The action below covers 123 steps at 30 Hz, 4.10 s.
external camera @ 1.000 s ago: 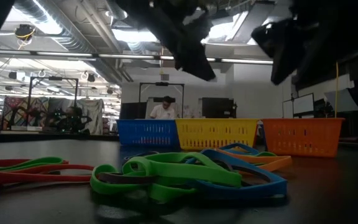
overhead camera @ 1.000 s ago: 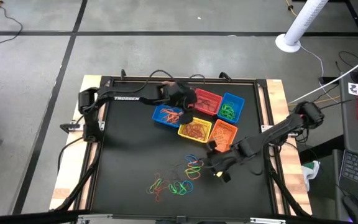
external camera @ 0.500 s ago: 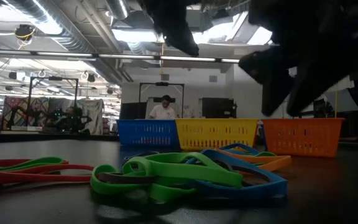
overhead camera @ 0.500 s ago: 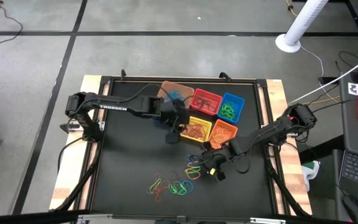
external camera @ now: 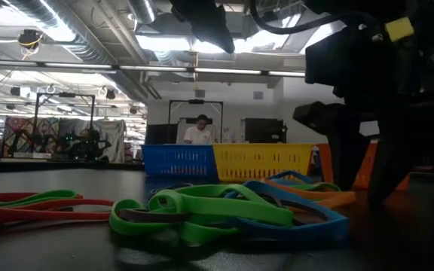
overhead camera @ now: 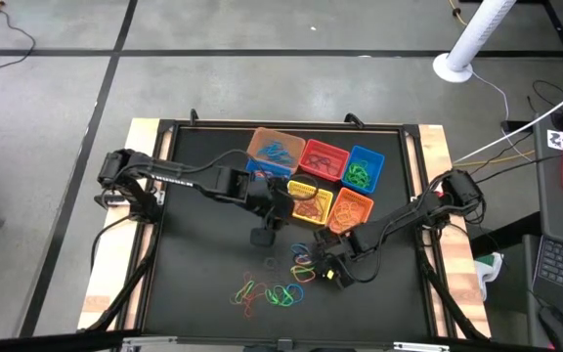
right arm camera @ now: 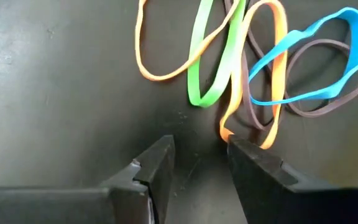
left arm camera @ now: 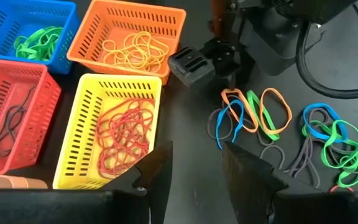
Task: Sort rubber bands into baskets
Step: Put the orange rubber band into the left blue basket, then put the blue rubber band into the transparent orange basket
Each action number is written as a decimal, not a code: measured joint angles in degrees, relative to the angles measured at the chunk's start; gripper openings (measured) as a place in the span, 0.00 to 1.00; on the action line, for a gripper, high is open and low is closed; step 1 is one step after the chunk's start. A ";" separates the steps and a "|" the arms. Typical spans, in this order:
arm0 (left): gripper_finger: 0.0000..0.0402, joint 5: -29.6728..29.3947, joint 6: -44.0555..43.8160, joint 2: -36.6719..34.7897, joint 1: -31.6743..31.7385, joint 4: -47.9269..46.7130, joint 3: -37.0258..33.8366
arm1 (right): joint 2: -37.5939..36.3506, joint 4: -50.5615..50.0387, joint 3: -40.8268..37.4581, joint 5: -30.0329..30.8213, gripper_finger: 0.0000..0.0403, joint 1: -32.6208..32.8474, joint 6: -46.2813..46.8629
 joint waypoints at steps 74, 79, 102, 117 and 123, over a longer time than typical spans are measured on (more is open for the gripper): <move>0.34 -0.27 -4.38 -17.22 -0.22 -14.34 0.00 | 1.72 -30.71 34.26 7.07 0.01 -7.90 -16.46; 0.34 -0.27 -8.47 -19.86 -0.22 -22.24 0.00 | 1.68 -26.52 37.20 9.05 0.00 -11.87 -22.73; 0.34 -0.22 -16.15 -18.88 -2.21 -27.88 -0.57 | 12.43 -10.73 37.31 7.07 0.09 -32.03 -28.38; 0.34 -0.24 -11.02 -16.47 -2.19 -21.45 -0.63 | 7.23 -21.06 37.33 16.06 0.36 -31.85 -28.92; 0.34 -0.25 -4.61 -11.57 -1.78 -18.38 -0.63 | -1.37 -32.33 37.34 15.97 0.35 -31.85 -25.13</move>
